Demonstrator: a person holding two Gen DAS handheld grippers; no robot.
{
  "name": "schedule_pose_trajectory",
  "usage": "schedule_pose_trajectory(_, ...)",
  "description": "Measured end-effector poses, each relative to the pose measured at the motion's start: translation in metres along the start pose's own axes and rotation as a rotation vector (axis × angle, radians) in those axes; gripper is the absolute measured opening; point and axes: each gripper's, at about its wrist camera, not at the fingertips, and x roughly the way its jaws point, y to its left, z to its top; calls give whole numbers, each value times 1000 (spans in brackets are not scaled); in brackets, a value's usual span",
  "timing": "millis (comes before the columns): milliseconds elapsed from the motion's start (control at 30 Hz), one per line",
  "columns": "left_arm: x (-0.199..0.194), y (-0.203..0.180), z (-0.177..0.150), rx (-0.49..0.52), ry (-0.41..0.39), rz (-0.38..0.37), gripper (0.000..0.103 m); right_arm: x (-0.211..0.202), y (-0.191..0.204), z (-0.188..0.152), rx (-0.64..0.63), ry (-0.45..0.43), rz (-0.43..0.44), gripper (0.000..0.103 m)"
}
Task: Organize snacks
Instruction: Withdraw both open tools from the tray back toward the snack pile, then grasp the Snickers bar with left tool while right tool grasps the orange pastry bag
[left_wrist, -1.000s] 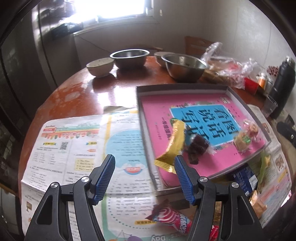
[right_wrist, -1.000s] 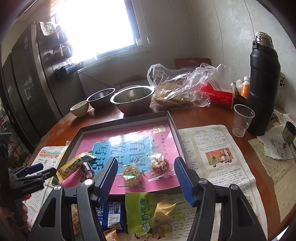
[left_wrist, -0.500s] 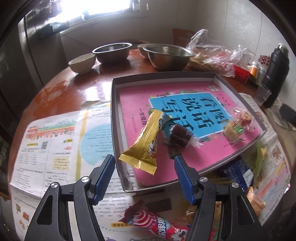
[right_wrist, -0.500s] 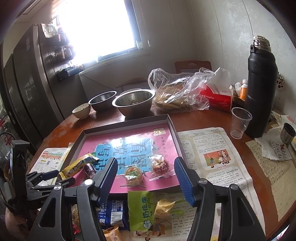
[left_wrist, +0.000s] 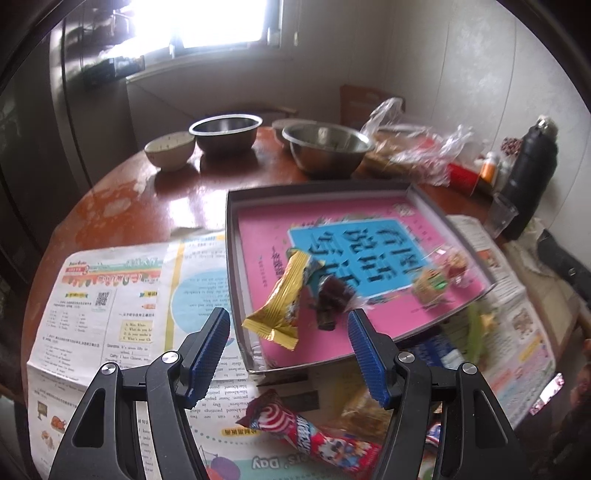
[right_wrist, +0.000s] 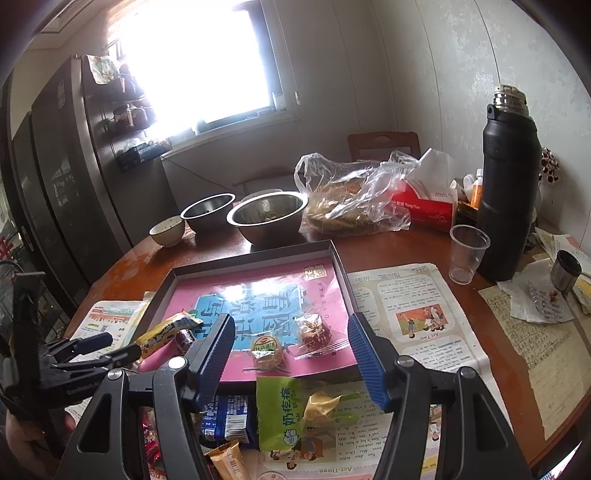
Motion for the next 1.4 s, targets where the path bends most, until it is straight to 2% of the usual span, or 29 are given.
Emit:
schedule_pose_trajectory(267,-27,-8,-1,10,-35,-73,68,-14,-1,-2,-5,-14,13,64)
schedule_pose_trajectory(633,-45,-23,-17,54,-26,-111,68,-28,1,-19,-31,-2,27,65)
schedule_pose_trajectory(867,-46,-34,-35,72,18,-149,68,-33,6,-30,-52,11,40,65)
schedule_pose_trajectory(1167,-41,-62,-56,142,68,-171,68,-42,7,-39,-61,20,37,65)
schedule_pose_trajectory(1400,-37,-71,-67,154,102,-184,68,-46,9,-45,-80,33,46,65)
